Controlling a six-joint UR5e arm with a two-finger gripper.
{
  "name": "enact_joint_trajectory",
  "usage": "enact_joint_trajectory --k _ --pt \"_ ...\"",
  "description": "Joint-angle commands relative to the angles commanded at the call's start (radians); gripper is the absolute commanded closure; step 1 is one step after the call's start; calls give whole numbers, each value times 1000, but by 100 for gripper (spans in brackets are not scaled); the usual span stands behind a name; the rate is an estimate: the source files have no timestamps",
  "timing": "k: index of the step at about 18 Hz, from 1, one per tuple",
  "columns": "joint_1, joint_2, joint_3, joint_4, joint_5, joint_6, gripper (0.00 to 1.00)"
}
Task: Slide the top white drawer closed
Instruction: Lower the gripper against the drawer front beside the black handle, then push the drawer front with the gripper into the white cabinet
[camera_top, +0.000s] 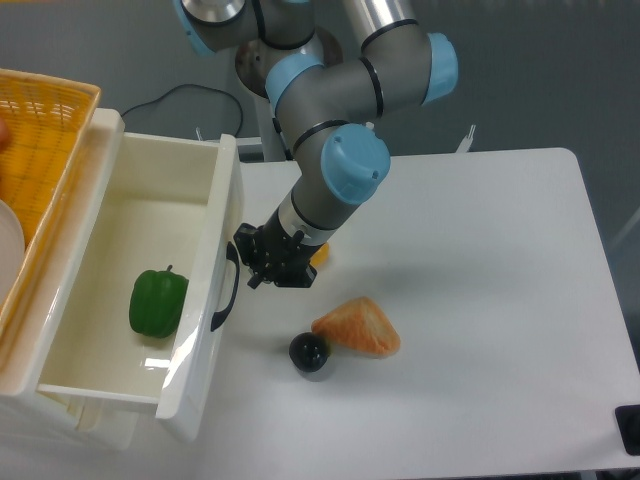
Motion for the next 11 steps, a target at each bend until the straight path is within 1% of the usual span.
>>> enact_joint_trajectory --k 11 --pt "-18 15 2 -17 -12 0 99"
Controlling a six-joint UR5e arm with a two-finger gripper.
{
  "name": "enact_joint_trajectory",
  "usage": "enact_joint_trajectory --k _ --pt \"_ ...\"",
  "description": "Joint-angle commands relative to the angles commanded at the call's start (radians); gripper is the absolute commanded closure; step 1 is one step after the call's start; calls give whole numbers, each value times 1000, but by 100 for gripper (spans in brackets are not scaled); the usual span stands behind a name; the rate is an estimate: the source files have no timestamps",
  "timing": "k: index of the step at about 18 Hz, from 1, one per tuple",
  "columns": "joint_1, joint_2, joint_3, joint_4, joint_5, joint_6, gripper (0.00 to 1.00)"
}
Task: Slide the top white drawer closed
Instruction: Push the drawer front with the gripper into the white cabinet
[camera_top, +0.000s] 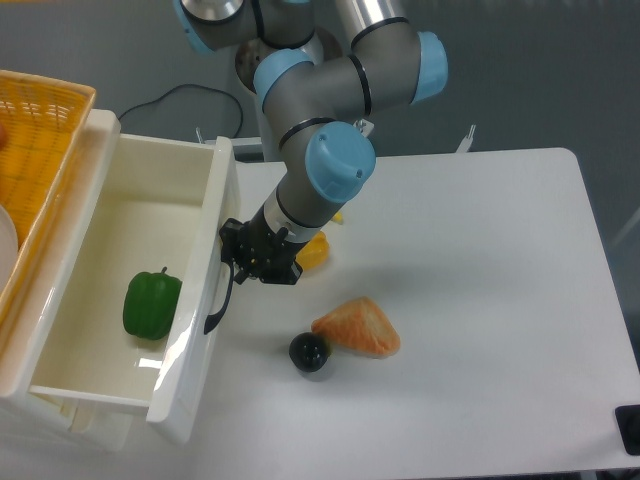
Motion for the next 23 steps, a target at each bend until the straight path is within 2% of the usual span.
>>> enact_joint_trajectory --k 23 --pt "-49 20 -2 -15 -18 -2 98"
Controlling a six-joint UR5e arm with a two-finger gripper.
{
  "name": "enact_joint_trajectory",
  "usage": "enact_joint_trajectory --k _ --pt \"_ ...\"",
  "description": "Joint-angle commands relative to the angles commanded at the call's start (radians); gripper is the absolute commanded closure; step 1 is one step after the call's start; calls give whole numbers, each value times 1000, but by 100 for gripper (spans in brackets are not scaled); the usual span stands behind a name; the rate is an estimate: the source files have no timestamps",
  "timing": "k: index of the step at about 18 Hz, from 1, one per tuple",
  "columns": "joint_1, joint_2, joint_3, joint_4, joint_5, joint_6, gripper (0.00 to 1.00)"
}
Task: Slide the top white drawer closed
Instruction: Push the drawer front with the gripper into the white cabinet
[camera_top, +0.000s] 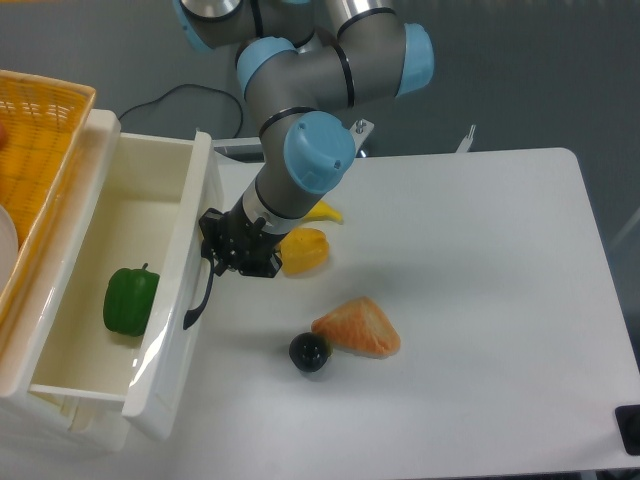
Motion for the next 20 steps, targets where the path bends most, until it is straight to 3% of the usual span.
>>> enact_joint_trajectory --k 20 --pt "-68 2 0 -11 -8 -3 96"
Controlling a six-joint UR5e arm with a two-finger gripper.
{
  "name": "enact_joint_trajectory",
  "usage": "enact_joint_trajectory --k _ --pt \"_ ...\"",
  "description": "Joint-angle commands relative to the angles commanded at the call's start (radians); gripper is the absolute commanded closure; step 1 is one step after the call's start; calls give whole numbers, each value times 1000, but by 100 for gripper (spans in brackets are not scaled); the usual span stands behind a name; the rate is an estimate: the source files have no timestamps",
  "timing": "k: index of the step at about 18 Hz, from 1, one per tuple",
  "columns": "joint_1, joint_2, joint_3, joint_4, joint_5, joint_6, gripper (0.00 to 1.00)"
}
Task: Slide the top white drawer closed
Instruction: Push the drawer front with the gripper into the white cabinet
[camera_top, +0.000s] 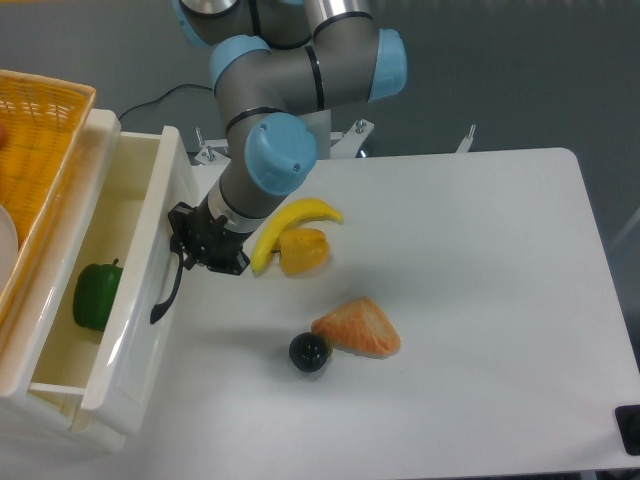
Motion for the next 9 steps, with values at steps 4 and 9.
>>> enact_joint_trajectory --k 4,9 --pt "-11 2 2 0 -5 -6 96" --pt "-31 5 3 0 -6 -15 96"
